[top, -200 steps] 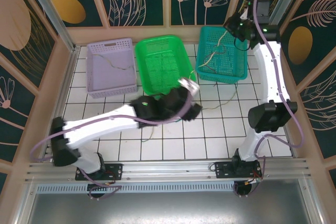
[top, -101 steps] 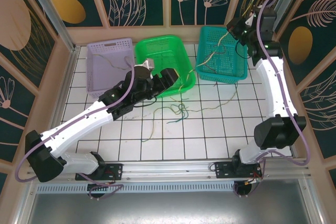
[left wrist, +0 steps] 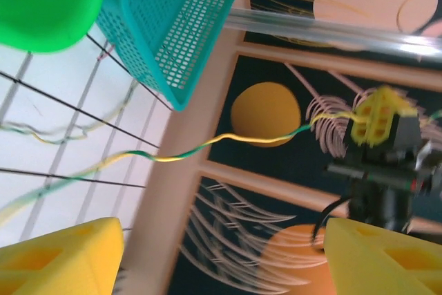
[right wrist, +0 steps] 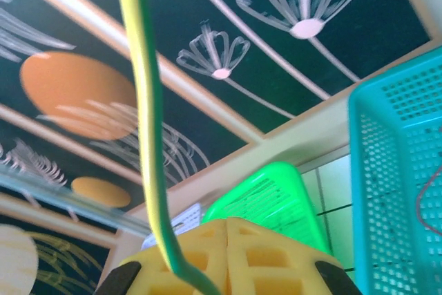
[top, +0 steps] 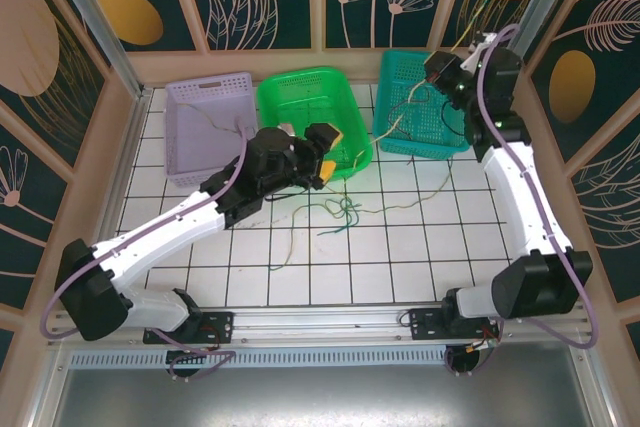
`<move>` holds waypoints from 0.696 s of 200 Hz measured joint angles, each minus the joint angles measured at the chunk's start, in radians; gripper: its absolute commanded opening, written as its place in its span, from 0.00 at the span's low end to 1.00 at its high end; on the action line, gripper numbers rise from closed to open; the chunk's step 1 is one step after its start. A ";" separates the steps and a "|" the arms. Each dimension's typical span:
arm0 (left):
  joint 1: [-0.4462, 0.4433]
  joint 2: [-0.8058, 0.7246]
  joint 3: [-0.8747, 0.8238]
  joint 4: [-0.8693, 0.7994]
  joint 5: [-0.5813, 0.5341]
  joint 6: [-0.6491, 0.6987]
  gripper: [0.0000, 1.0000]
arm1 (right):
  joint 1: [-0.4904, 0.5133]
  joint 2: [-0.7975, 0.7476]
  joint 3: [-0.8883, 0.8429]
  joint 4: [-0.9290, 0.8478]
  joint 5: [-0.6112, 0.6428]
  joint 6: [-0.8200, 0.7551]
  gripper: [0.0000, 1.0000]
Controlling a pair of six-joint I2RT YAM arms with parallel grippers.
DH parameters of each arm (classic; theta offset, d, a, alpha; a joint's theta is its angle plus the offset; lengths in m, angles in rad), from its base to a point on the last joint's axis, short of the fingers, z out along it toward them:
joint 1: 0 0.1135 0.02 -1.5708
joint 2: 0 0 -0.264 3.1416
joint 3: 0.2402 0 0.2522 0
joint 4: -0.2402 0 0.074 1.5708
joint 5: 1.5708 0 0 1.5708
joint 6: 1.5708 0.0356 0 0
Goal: Untangle the cables
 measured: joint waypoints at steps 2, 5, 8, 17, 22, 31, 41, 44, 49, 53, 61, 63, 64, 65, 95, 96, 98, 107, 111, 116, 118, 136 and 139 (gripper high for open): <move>0.000 0.005 0.000 0.009 0.000 -0.015 0.77 | 0.003 -0.003 -0.005 0.003 0.000 0.000 0.00; 0.000 0.013 -0.001 0.023 0.001 -0.040 0.78 | 0.013 -0.011 -0.019 0.014 0.000 0.000 0.00; 0.000 0.020 -0.001 0.035 0.002 -0.064 0.78 | 0.021 -0.016 -0.029 0.023 0.000 0.000 0.00; 0.000 0.043 -0.001 0.077 0.008 -0.129 0.80 | 0.043 -0.029 -0.057 0.048 0.000 0.002 0.00; 0.000 0.053 0.000 0.094 0.011 -0.157 0.81 | 0.055 -0.034 -0.071 0.062 0.001 0.003 0.00; -0.003 0.072 0.000 0.114 0.020 -0.200 0.82 | 0.073 -0.040 -0.092 0.080 0.005 0.008 0.00; -0.006 0.087 0.001 0.118 0.026 -0.234 0.82 | 0.087 -0.042 -0.108 0.098 0.009 0.014 0.00; -0.007 0.090 0.001 0.116 0.027 -0.243 0.82 | 0.091 -0.042 -0.113 0.105 0.010 0.019 0.00; -0.009 0.093 0.001 0.114 0.027 -0.255 0.81 | 0.095 -0.042 -0.117 0.112 0.012 0.023 0.00; -0.011 0.094 0.001 0.108 0.027 -0.264 0.80 | 0.098 -0.042 -0.119 0.114 0.015 0.027 0.00; -0.013 0.095 -0.001 0.101 0.026 -0.277 0.78 | 0.103 -0.042 -0.122 0.120 0.016 0.031 0.00; -0.013 0.095 -0.002 0.100 0.026 -0.279 0.78 | 0.103 -0.042 -0.123 0.121 0.016 0.032 0.00; -0.014 0.095 -0.002 0.099 0.026 -0.283 0.78 | 0.104 -0.042 -0.123 0.121 0.016 0.034 0.00; -0.014 0.094 -0.003 0.099 0.026 -0.286 0.78 | 0.104 -0.042 -0.123 0.122 0.016 0.035 0.00; -0.016 0.077 -0.073 0.099 0.021 -0.309 0.77 | 0.110 -0.051 -0.123 0.143 0.019 0.053 0.00; -0.016 0.077 -0.074 0.099 0.021 -0.309 0.77 | 0.110 -0.051 -0.123 0.143 0.019 0.053 0.00; -0.016 0.077 -0.079 0.098 0.021 -0.310 0.77 | 0.110 -0.052 -0.123 0.144 0.019 0.053 0.00; -0.016 0.078 -0.092 0.089 0.020 -0.313 0.75 | 0.110 -0.058 -0.123 0.147 0.019 0.056 0.00; -0.016 0.078 -0.097 0.085 0.018 -0.315 0.72 | 0.110 -0.060 -0.123 0.150 0.019 0.058 0.00; -0.016 0.078 -0.101 0.084 0.017 -0.315 0.69 | 0.110 -0.063 -0.123 0.154 0.018 0.060 0.00; -0.016 0.078 -0.104 0.085 0.014 -0.321 0.67 | 0.110 -0.064 -0.123 0.158 0.018 0.063 0.00; -0.016 0.077 -0.134 0.103 -0.003 -0.321 0.47 | 0.110 -0.068 -0.123 0.173 0.011 0.081 0.00; -0.015 0.078 -0.139 0.109 -0.007 -0.332 0.42 | 0.110 -0.069 -0.123 0.175 0.007 0.086 0.00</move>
